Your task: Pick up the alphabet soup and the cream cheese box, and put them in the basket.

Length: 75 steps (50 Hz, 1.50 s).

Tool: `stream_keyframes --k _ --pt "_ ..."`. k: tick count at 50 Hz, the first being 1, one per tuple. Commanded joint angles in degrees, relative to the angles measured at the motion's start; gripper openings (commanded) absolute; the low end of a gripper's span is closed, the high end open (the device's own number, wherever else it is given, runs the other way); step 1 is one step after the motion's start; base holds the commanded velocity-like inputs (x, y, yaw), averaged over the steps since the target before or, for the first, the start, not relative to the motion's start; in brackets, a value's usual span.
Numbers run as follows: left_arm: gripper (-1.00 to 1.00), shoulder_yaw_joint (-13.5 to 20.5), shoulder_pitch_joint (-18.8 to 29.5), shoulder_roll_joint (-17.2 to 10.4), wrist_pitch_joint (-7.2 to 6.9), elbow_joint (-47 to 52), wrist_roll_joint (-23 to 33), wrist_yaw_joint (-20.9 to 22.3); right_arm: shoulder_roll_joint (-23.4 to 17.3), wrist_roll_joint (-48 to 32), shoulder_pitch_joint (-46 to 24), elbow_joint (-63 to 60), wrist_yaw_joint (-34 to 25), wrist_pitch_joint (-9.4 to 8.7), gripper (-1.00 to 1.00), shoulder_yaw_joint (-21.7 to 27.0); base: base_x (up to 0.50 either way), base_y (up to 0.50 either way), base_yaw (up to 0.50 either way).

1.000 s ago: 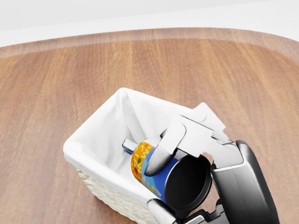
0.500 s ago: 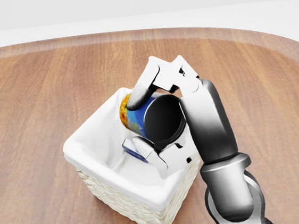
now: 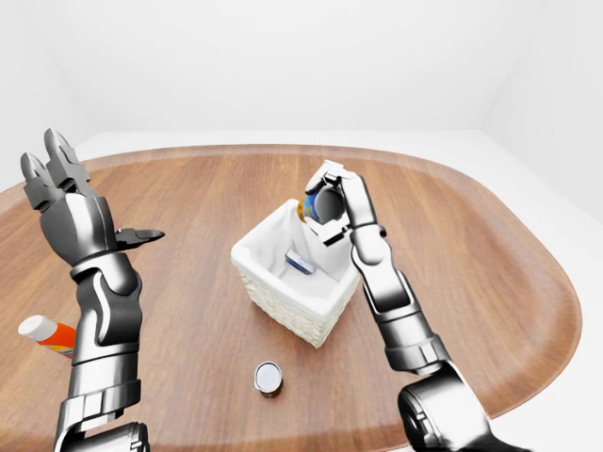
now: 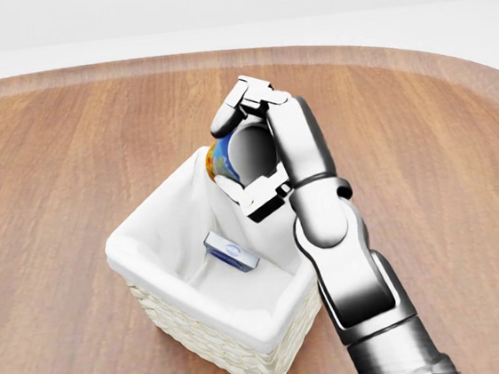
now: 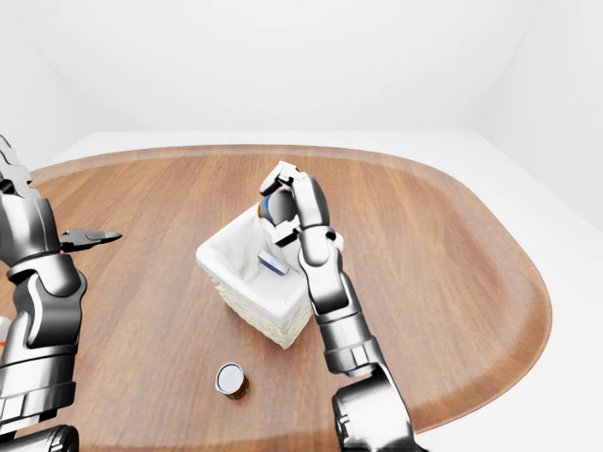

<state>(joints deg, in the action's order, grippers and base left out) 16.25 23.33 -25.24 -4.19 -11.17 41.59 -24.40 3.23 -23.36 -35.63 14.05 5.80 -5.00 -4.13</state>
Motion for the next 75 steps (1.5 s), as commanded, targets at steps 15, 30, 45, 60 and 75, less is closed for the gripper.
stream_keyframes --k 15,30,45,60,75 --pt "1.0 0.3 -0.3 0.0 0.37 0.3 -0.7 -0.2 -2.5 6.5 -28.4 54.9 7.7 0.0 -1.0 5.7 0.0 0.0 0.0" --pt "1.0 0.9 -0.9 0.1 0.45 1.8 -1.3 0.2 -0.8 2.4 -34.8 60.9 6.1 0.0 -1.0 6.0 0.0 0.0 0.0" --pt "1.0 1.2 -1.3 0.1 0.71 2.6 -1.8 0.6 2.1 -1.2 -34.0 61.9 5.6 0.0 -1.0 5.6 0.0 0.0 0.0" --pt "1.0 1.4 -1.3 0.1 0.83 2.6 -2.6 0.7 2.6 -4.5 -32.5 62.7 5.9 0.0 -1.0 5.8 0.0 0.0 0.0" --pt "1.0 1.6 -1.6 0.0 1.03 3.3 -3.1 0.9 2.5 -5.9 -32.8 62.8 6.6 0.0 -1.0 6.0 0.0 0.0 0.0"
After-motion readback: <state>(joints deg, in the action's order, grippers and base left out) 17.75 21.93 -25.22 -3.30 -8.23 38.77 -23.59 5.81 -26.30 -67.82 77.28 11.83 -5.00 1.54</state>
